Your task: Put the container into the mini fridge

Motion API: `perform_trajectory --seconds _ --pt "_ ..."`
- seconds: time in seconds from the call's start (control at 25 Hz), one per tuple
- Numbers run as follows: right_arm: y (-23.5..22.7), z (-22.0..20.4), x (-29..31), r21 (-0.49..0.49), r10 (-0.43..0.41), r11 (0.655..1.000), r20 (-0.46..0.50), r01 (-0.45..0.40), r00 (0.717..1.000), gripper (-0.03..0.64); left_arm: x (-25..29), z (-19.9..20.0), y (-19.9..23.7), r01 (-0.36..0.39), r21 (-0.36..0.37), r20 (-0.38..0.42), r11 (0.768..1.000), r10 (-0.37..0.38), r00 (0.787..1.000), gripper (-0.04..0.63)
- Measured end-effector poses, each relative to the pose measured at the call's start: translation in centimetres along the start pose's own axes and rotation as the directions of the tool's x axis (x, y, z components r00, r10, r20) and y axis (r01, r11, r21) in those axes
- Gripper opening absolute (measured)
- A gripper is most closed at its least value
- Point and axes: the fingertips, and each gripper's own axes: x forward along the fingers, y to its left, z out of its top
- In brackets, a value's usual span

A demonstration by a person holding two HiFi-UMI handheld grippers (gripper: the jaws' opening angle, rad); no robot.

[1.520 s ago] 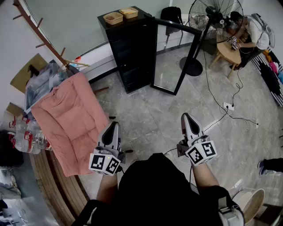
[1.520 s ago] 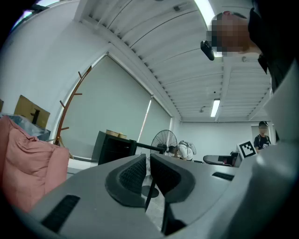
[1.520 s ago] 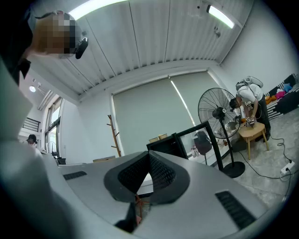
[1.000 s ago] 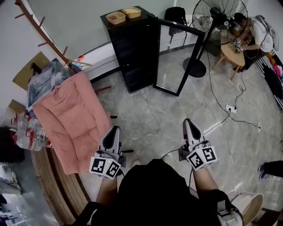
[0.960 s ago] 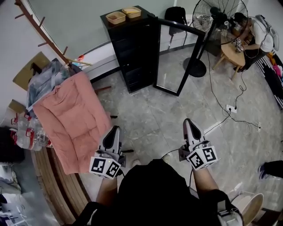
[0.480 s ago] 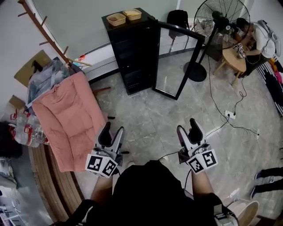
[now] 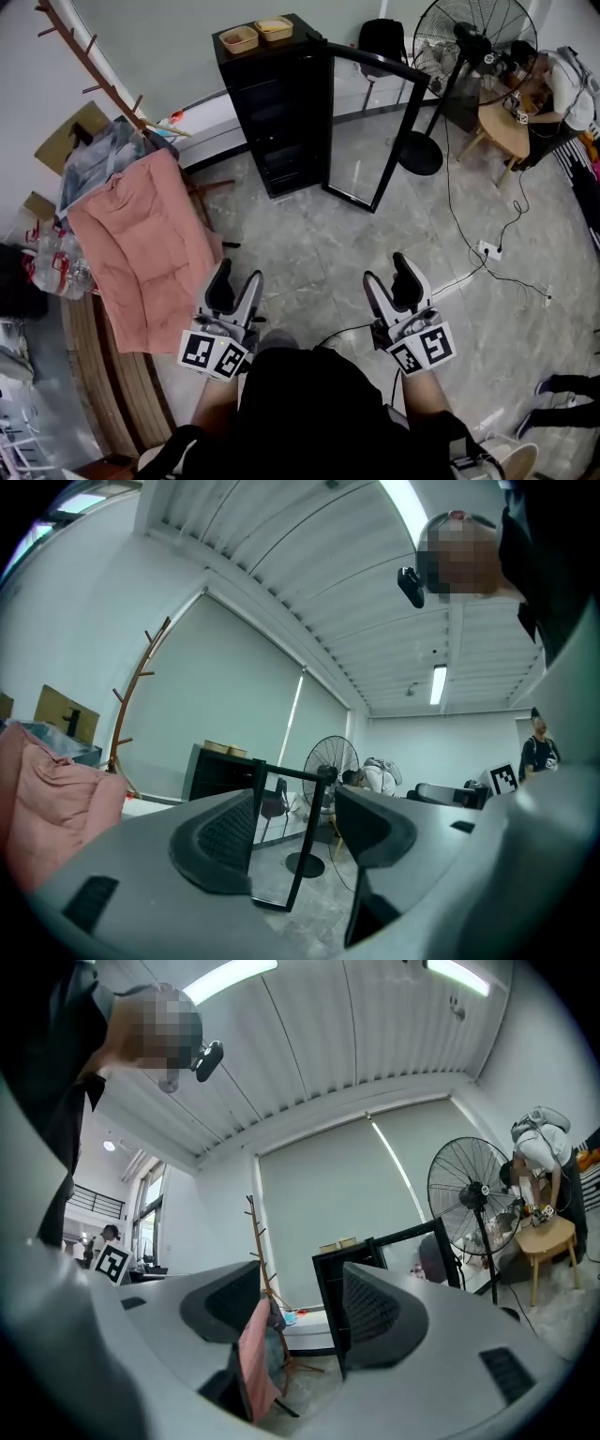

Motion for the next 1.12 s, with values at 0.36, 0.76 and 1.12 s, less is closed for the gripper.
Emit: perform_trajectory --seconds 0.36,0.76,1.12 --pt "-2.6 -0.5 2.3 0.028 -0.028 0.999 0.014 0.028 1.000 0.271 1.3 -0.7 2.0 -0.025 0.030 -0.038 0.999 0.026 0.999 0.273" --pt "-3.4 -0.3 11.2 0.021 -0.066 0.998 0.023 0.066 0.998 0.261 8.1 1.5 9.9 0.023 0.002 0.021 1.000 -0.024 1.000 0.273" --pt "-4.0 0.1 20.0 -0.007 -0.094 0.996 0.031 0.094 0.995 0.244 13.4 3.7 17.4 0.049 -0.048 0.061 0.998 -0.046 0.997 0.273"
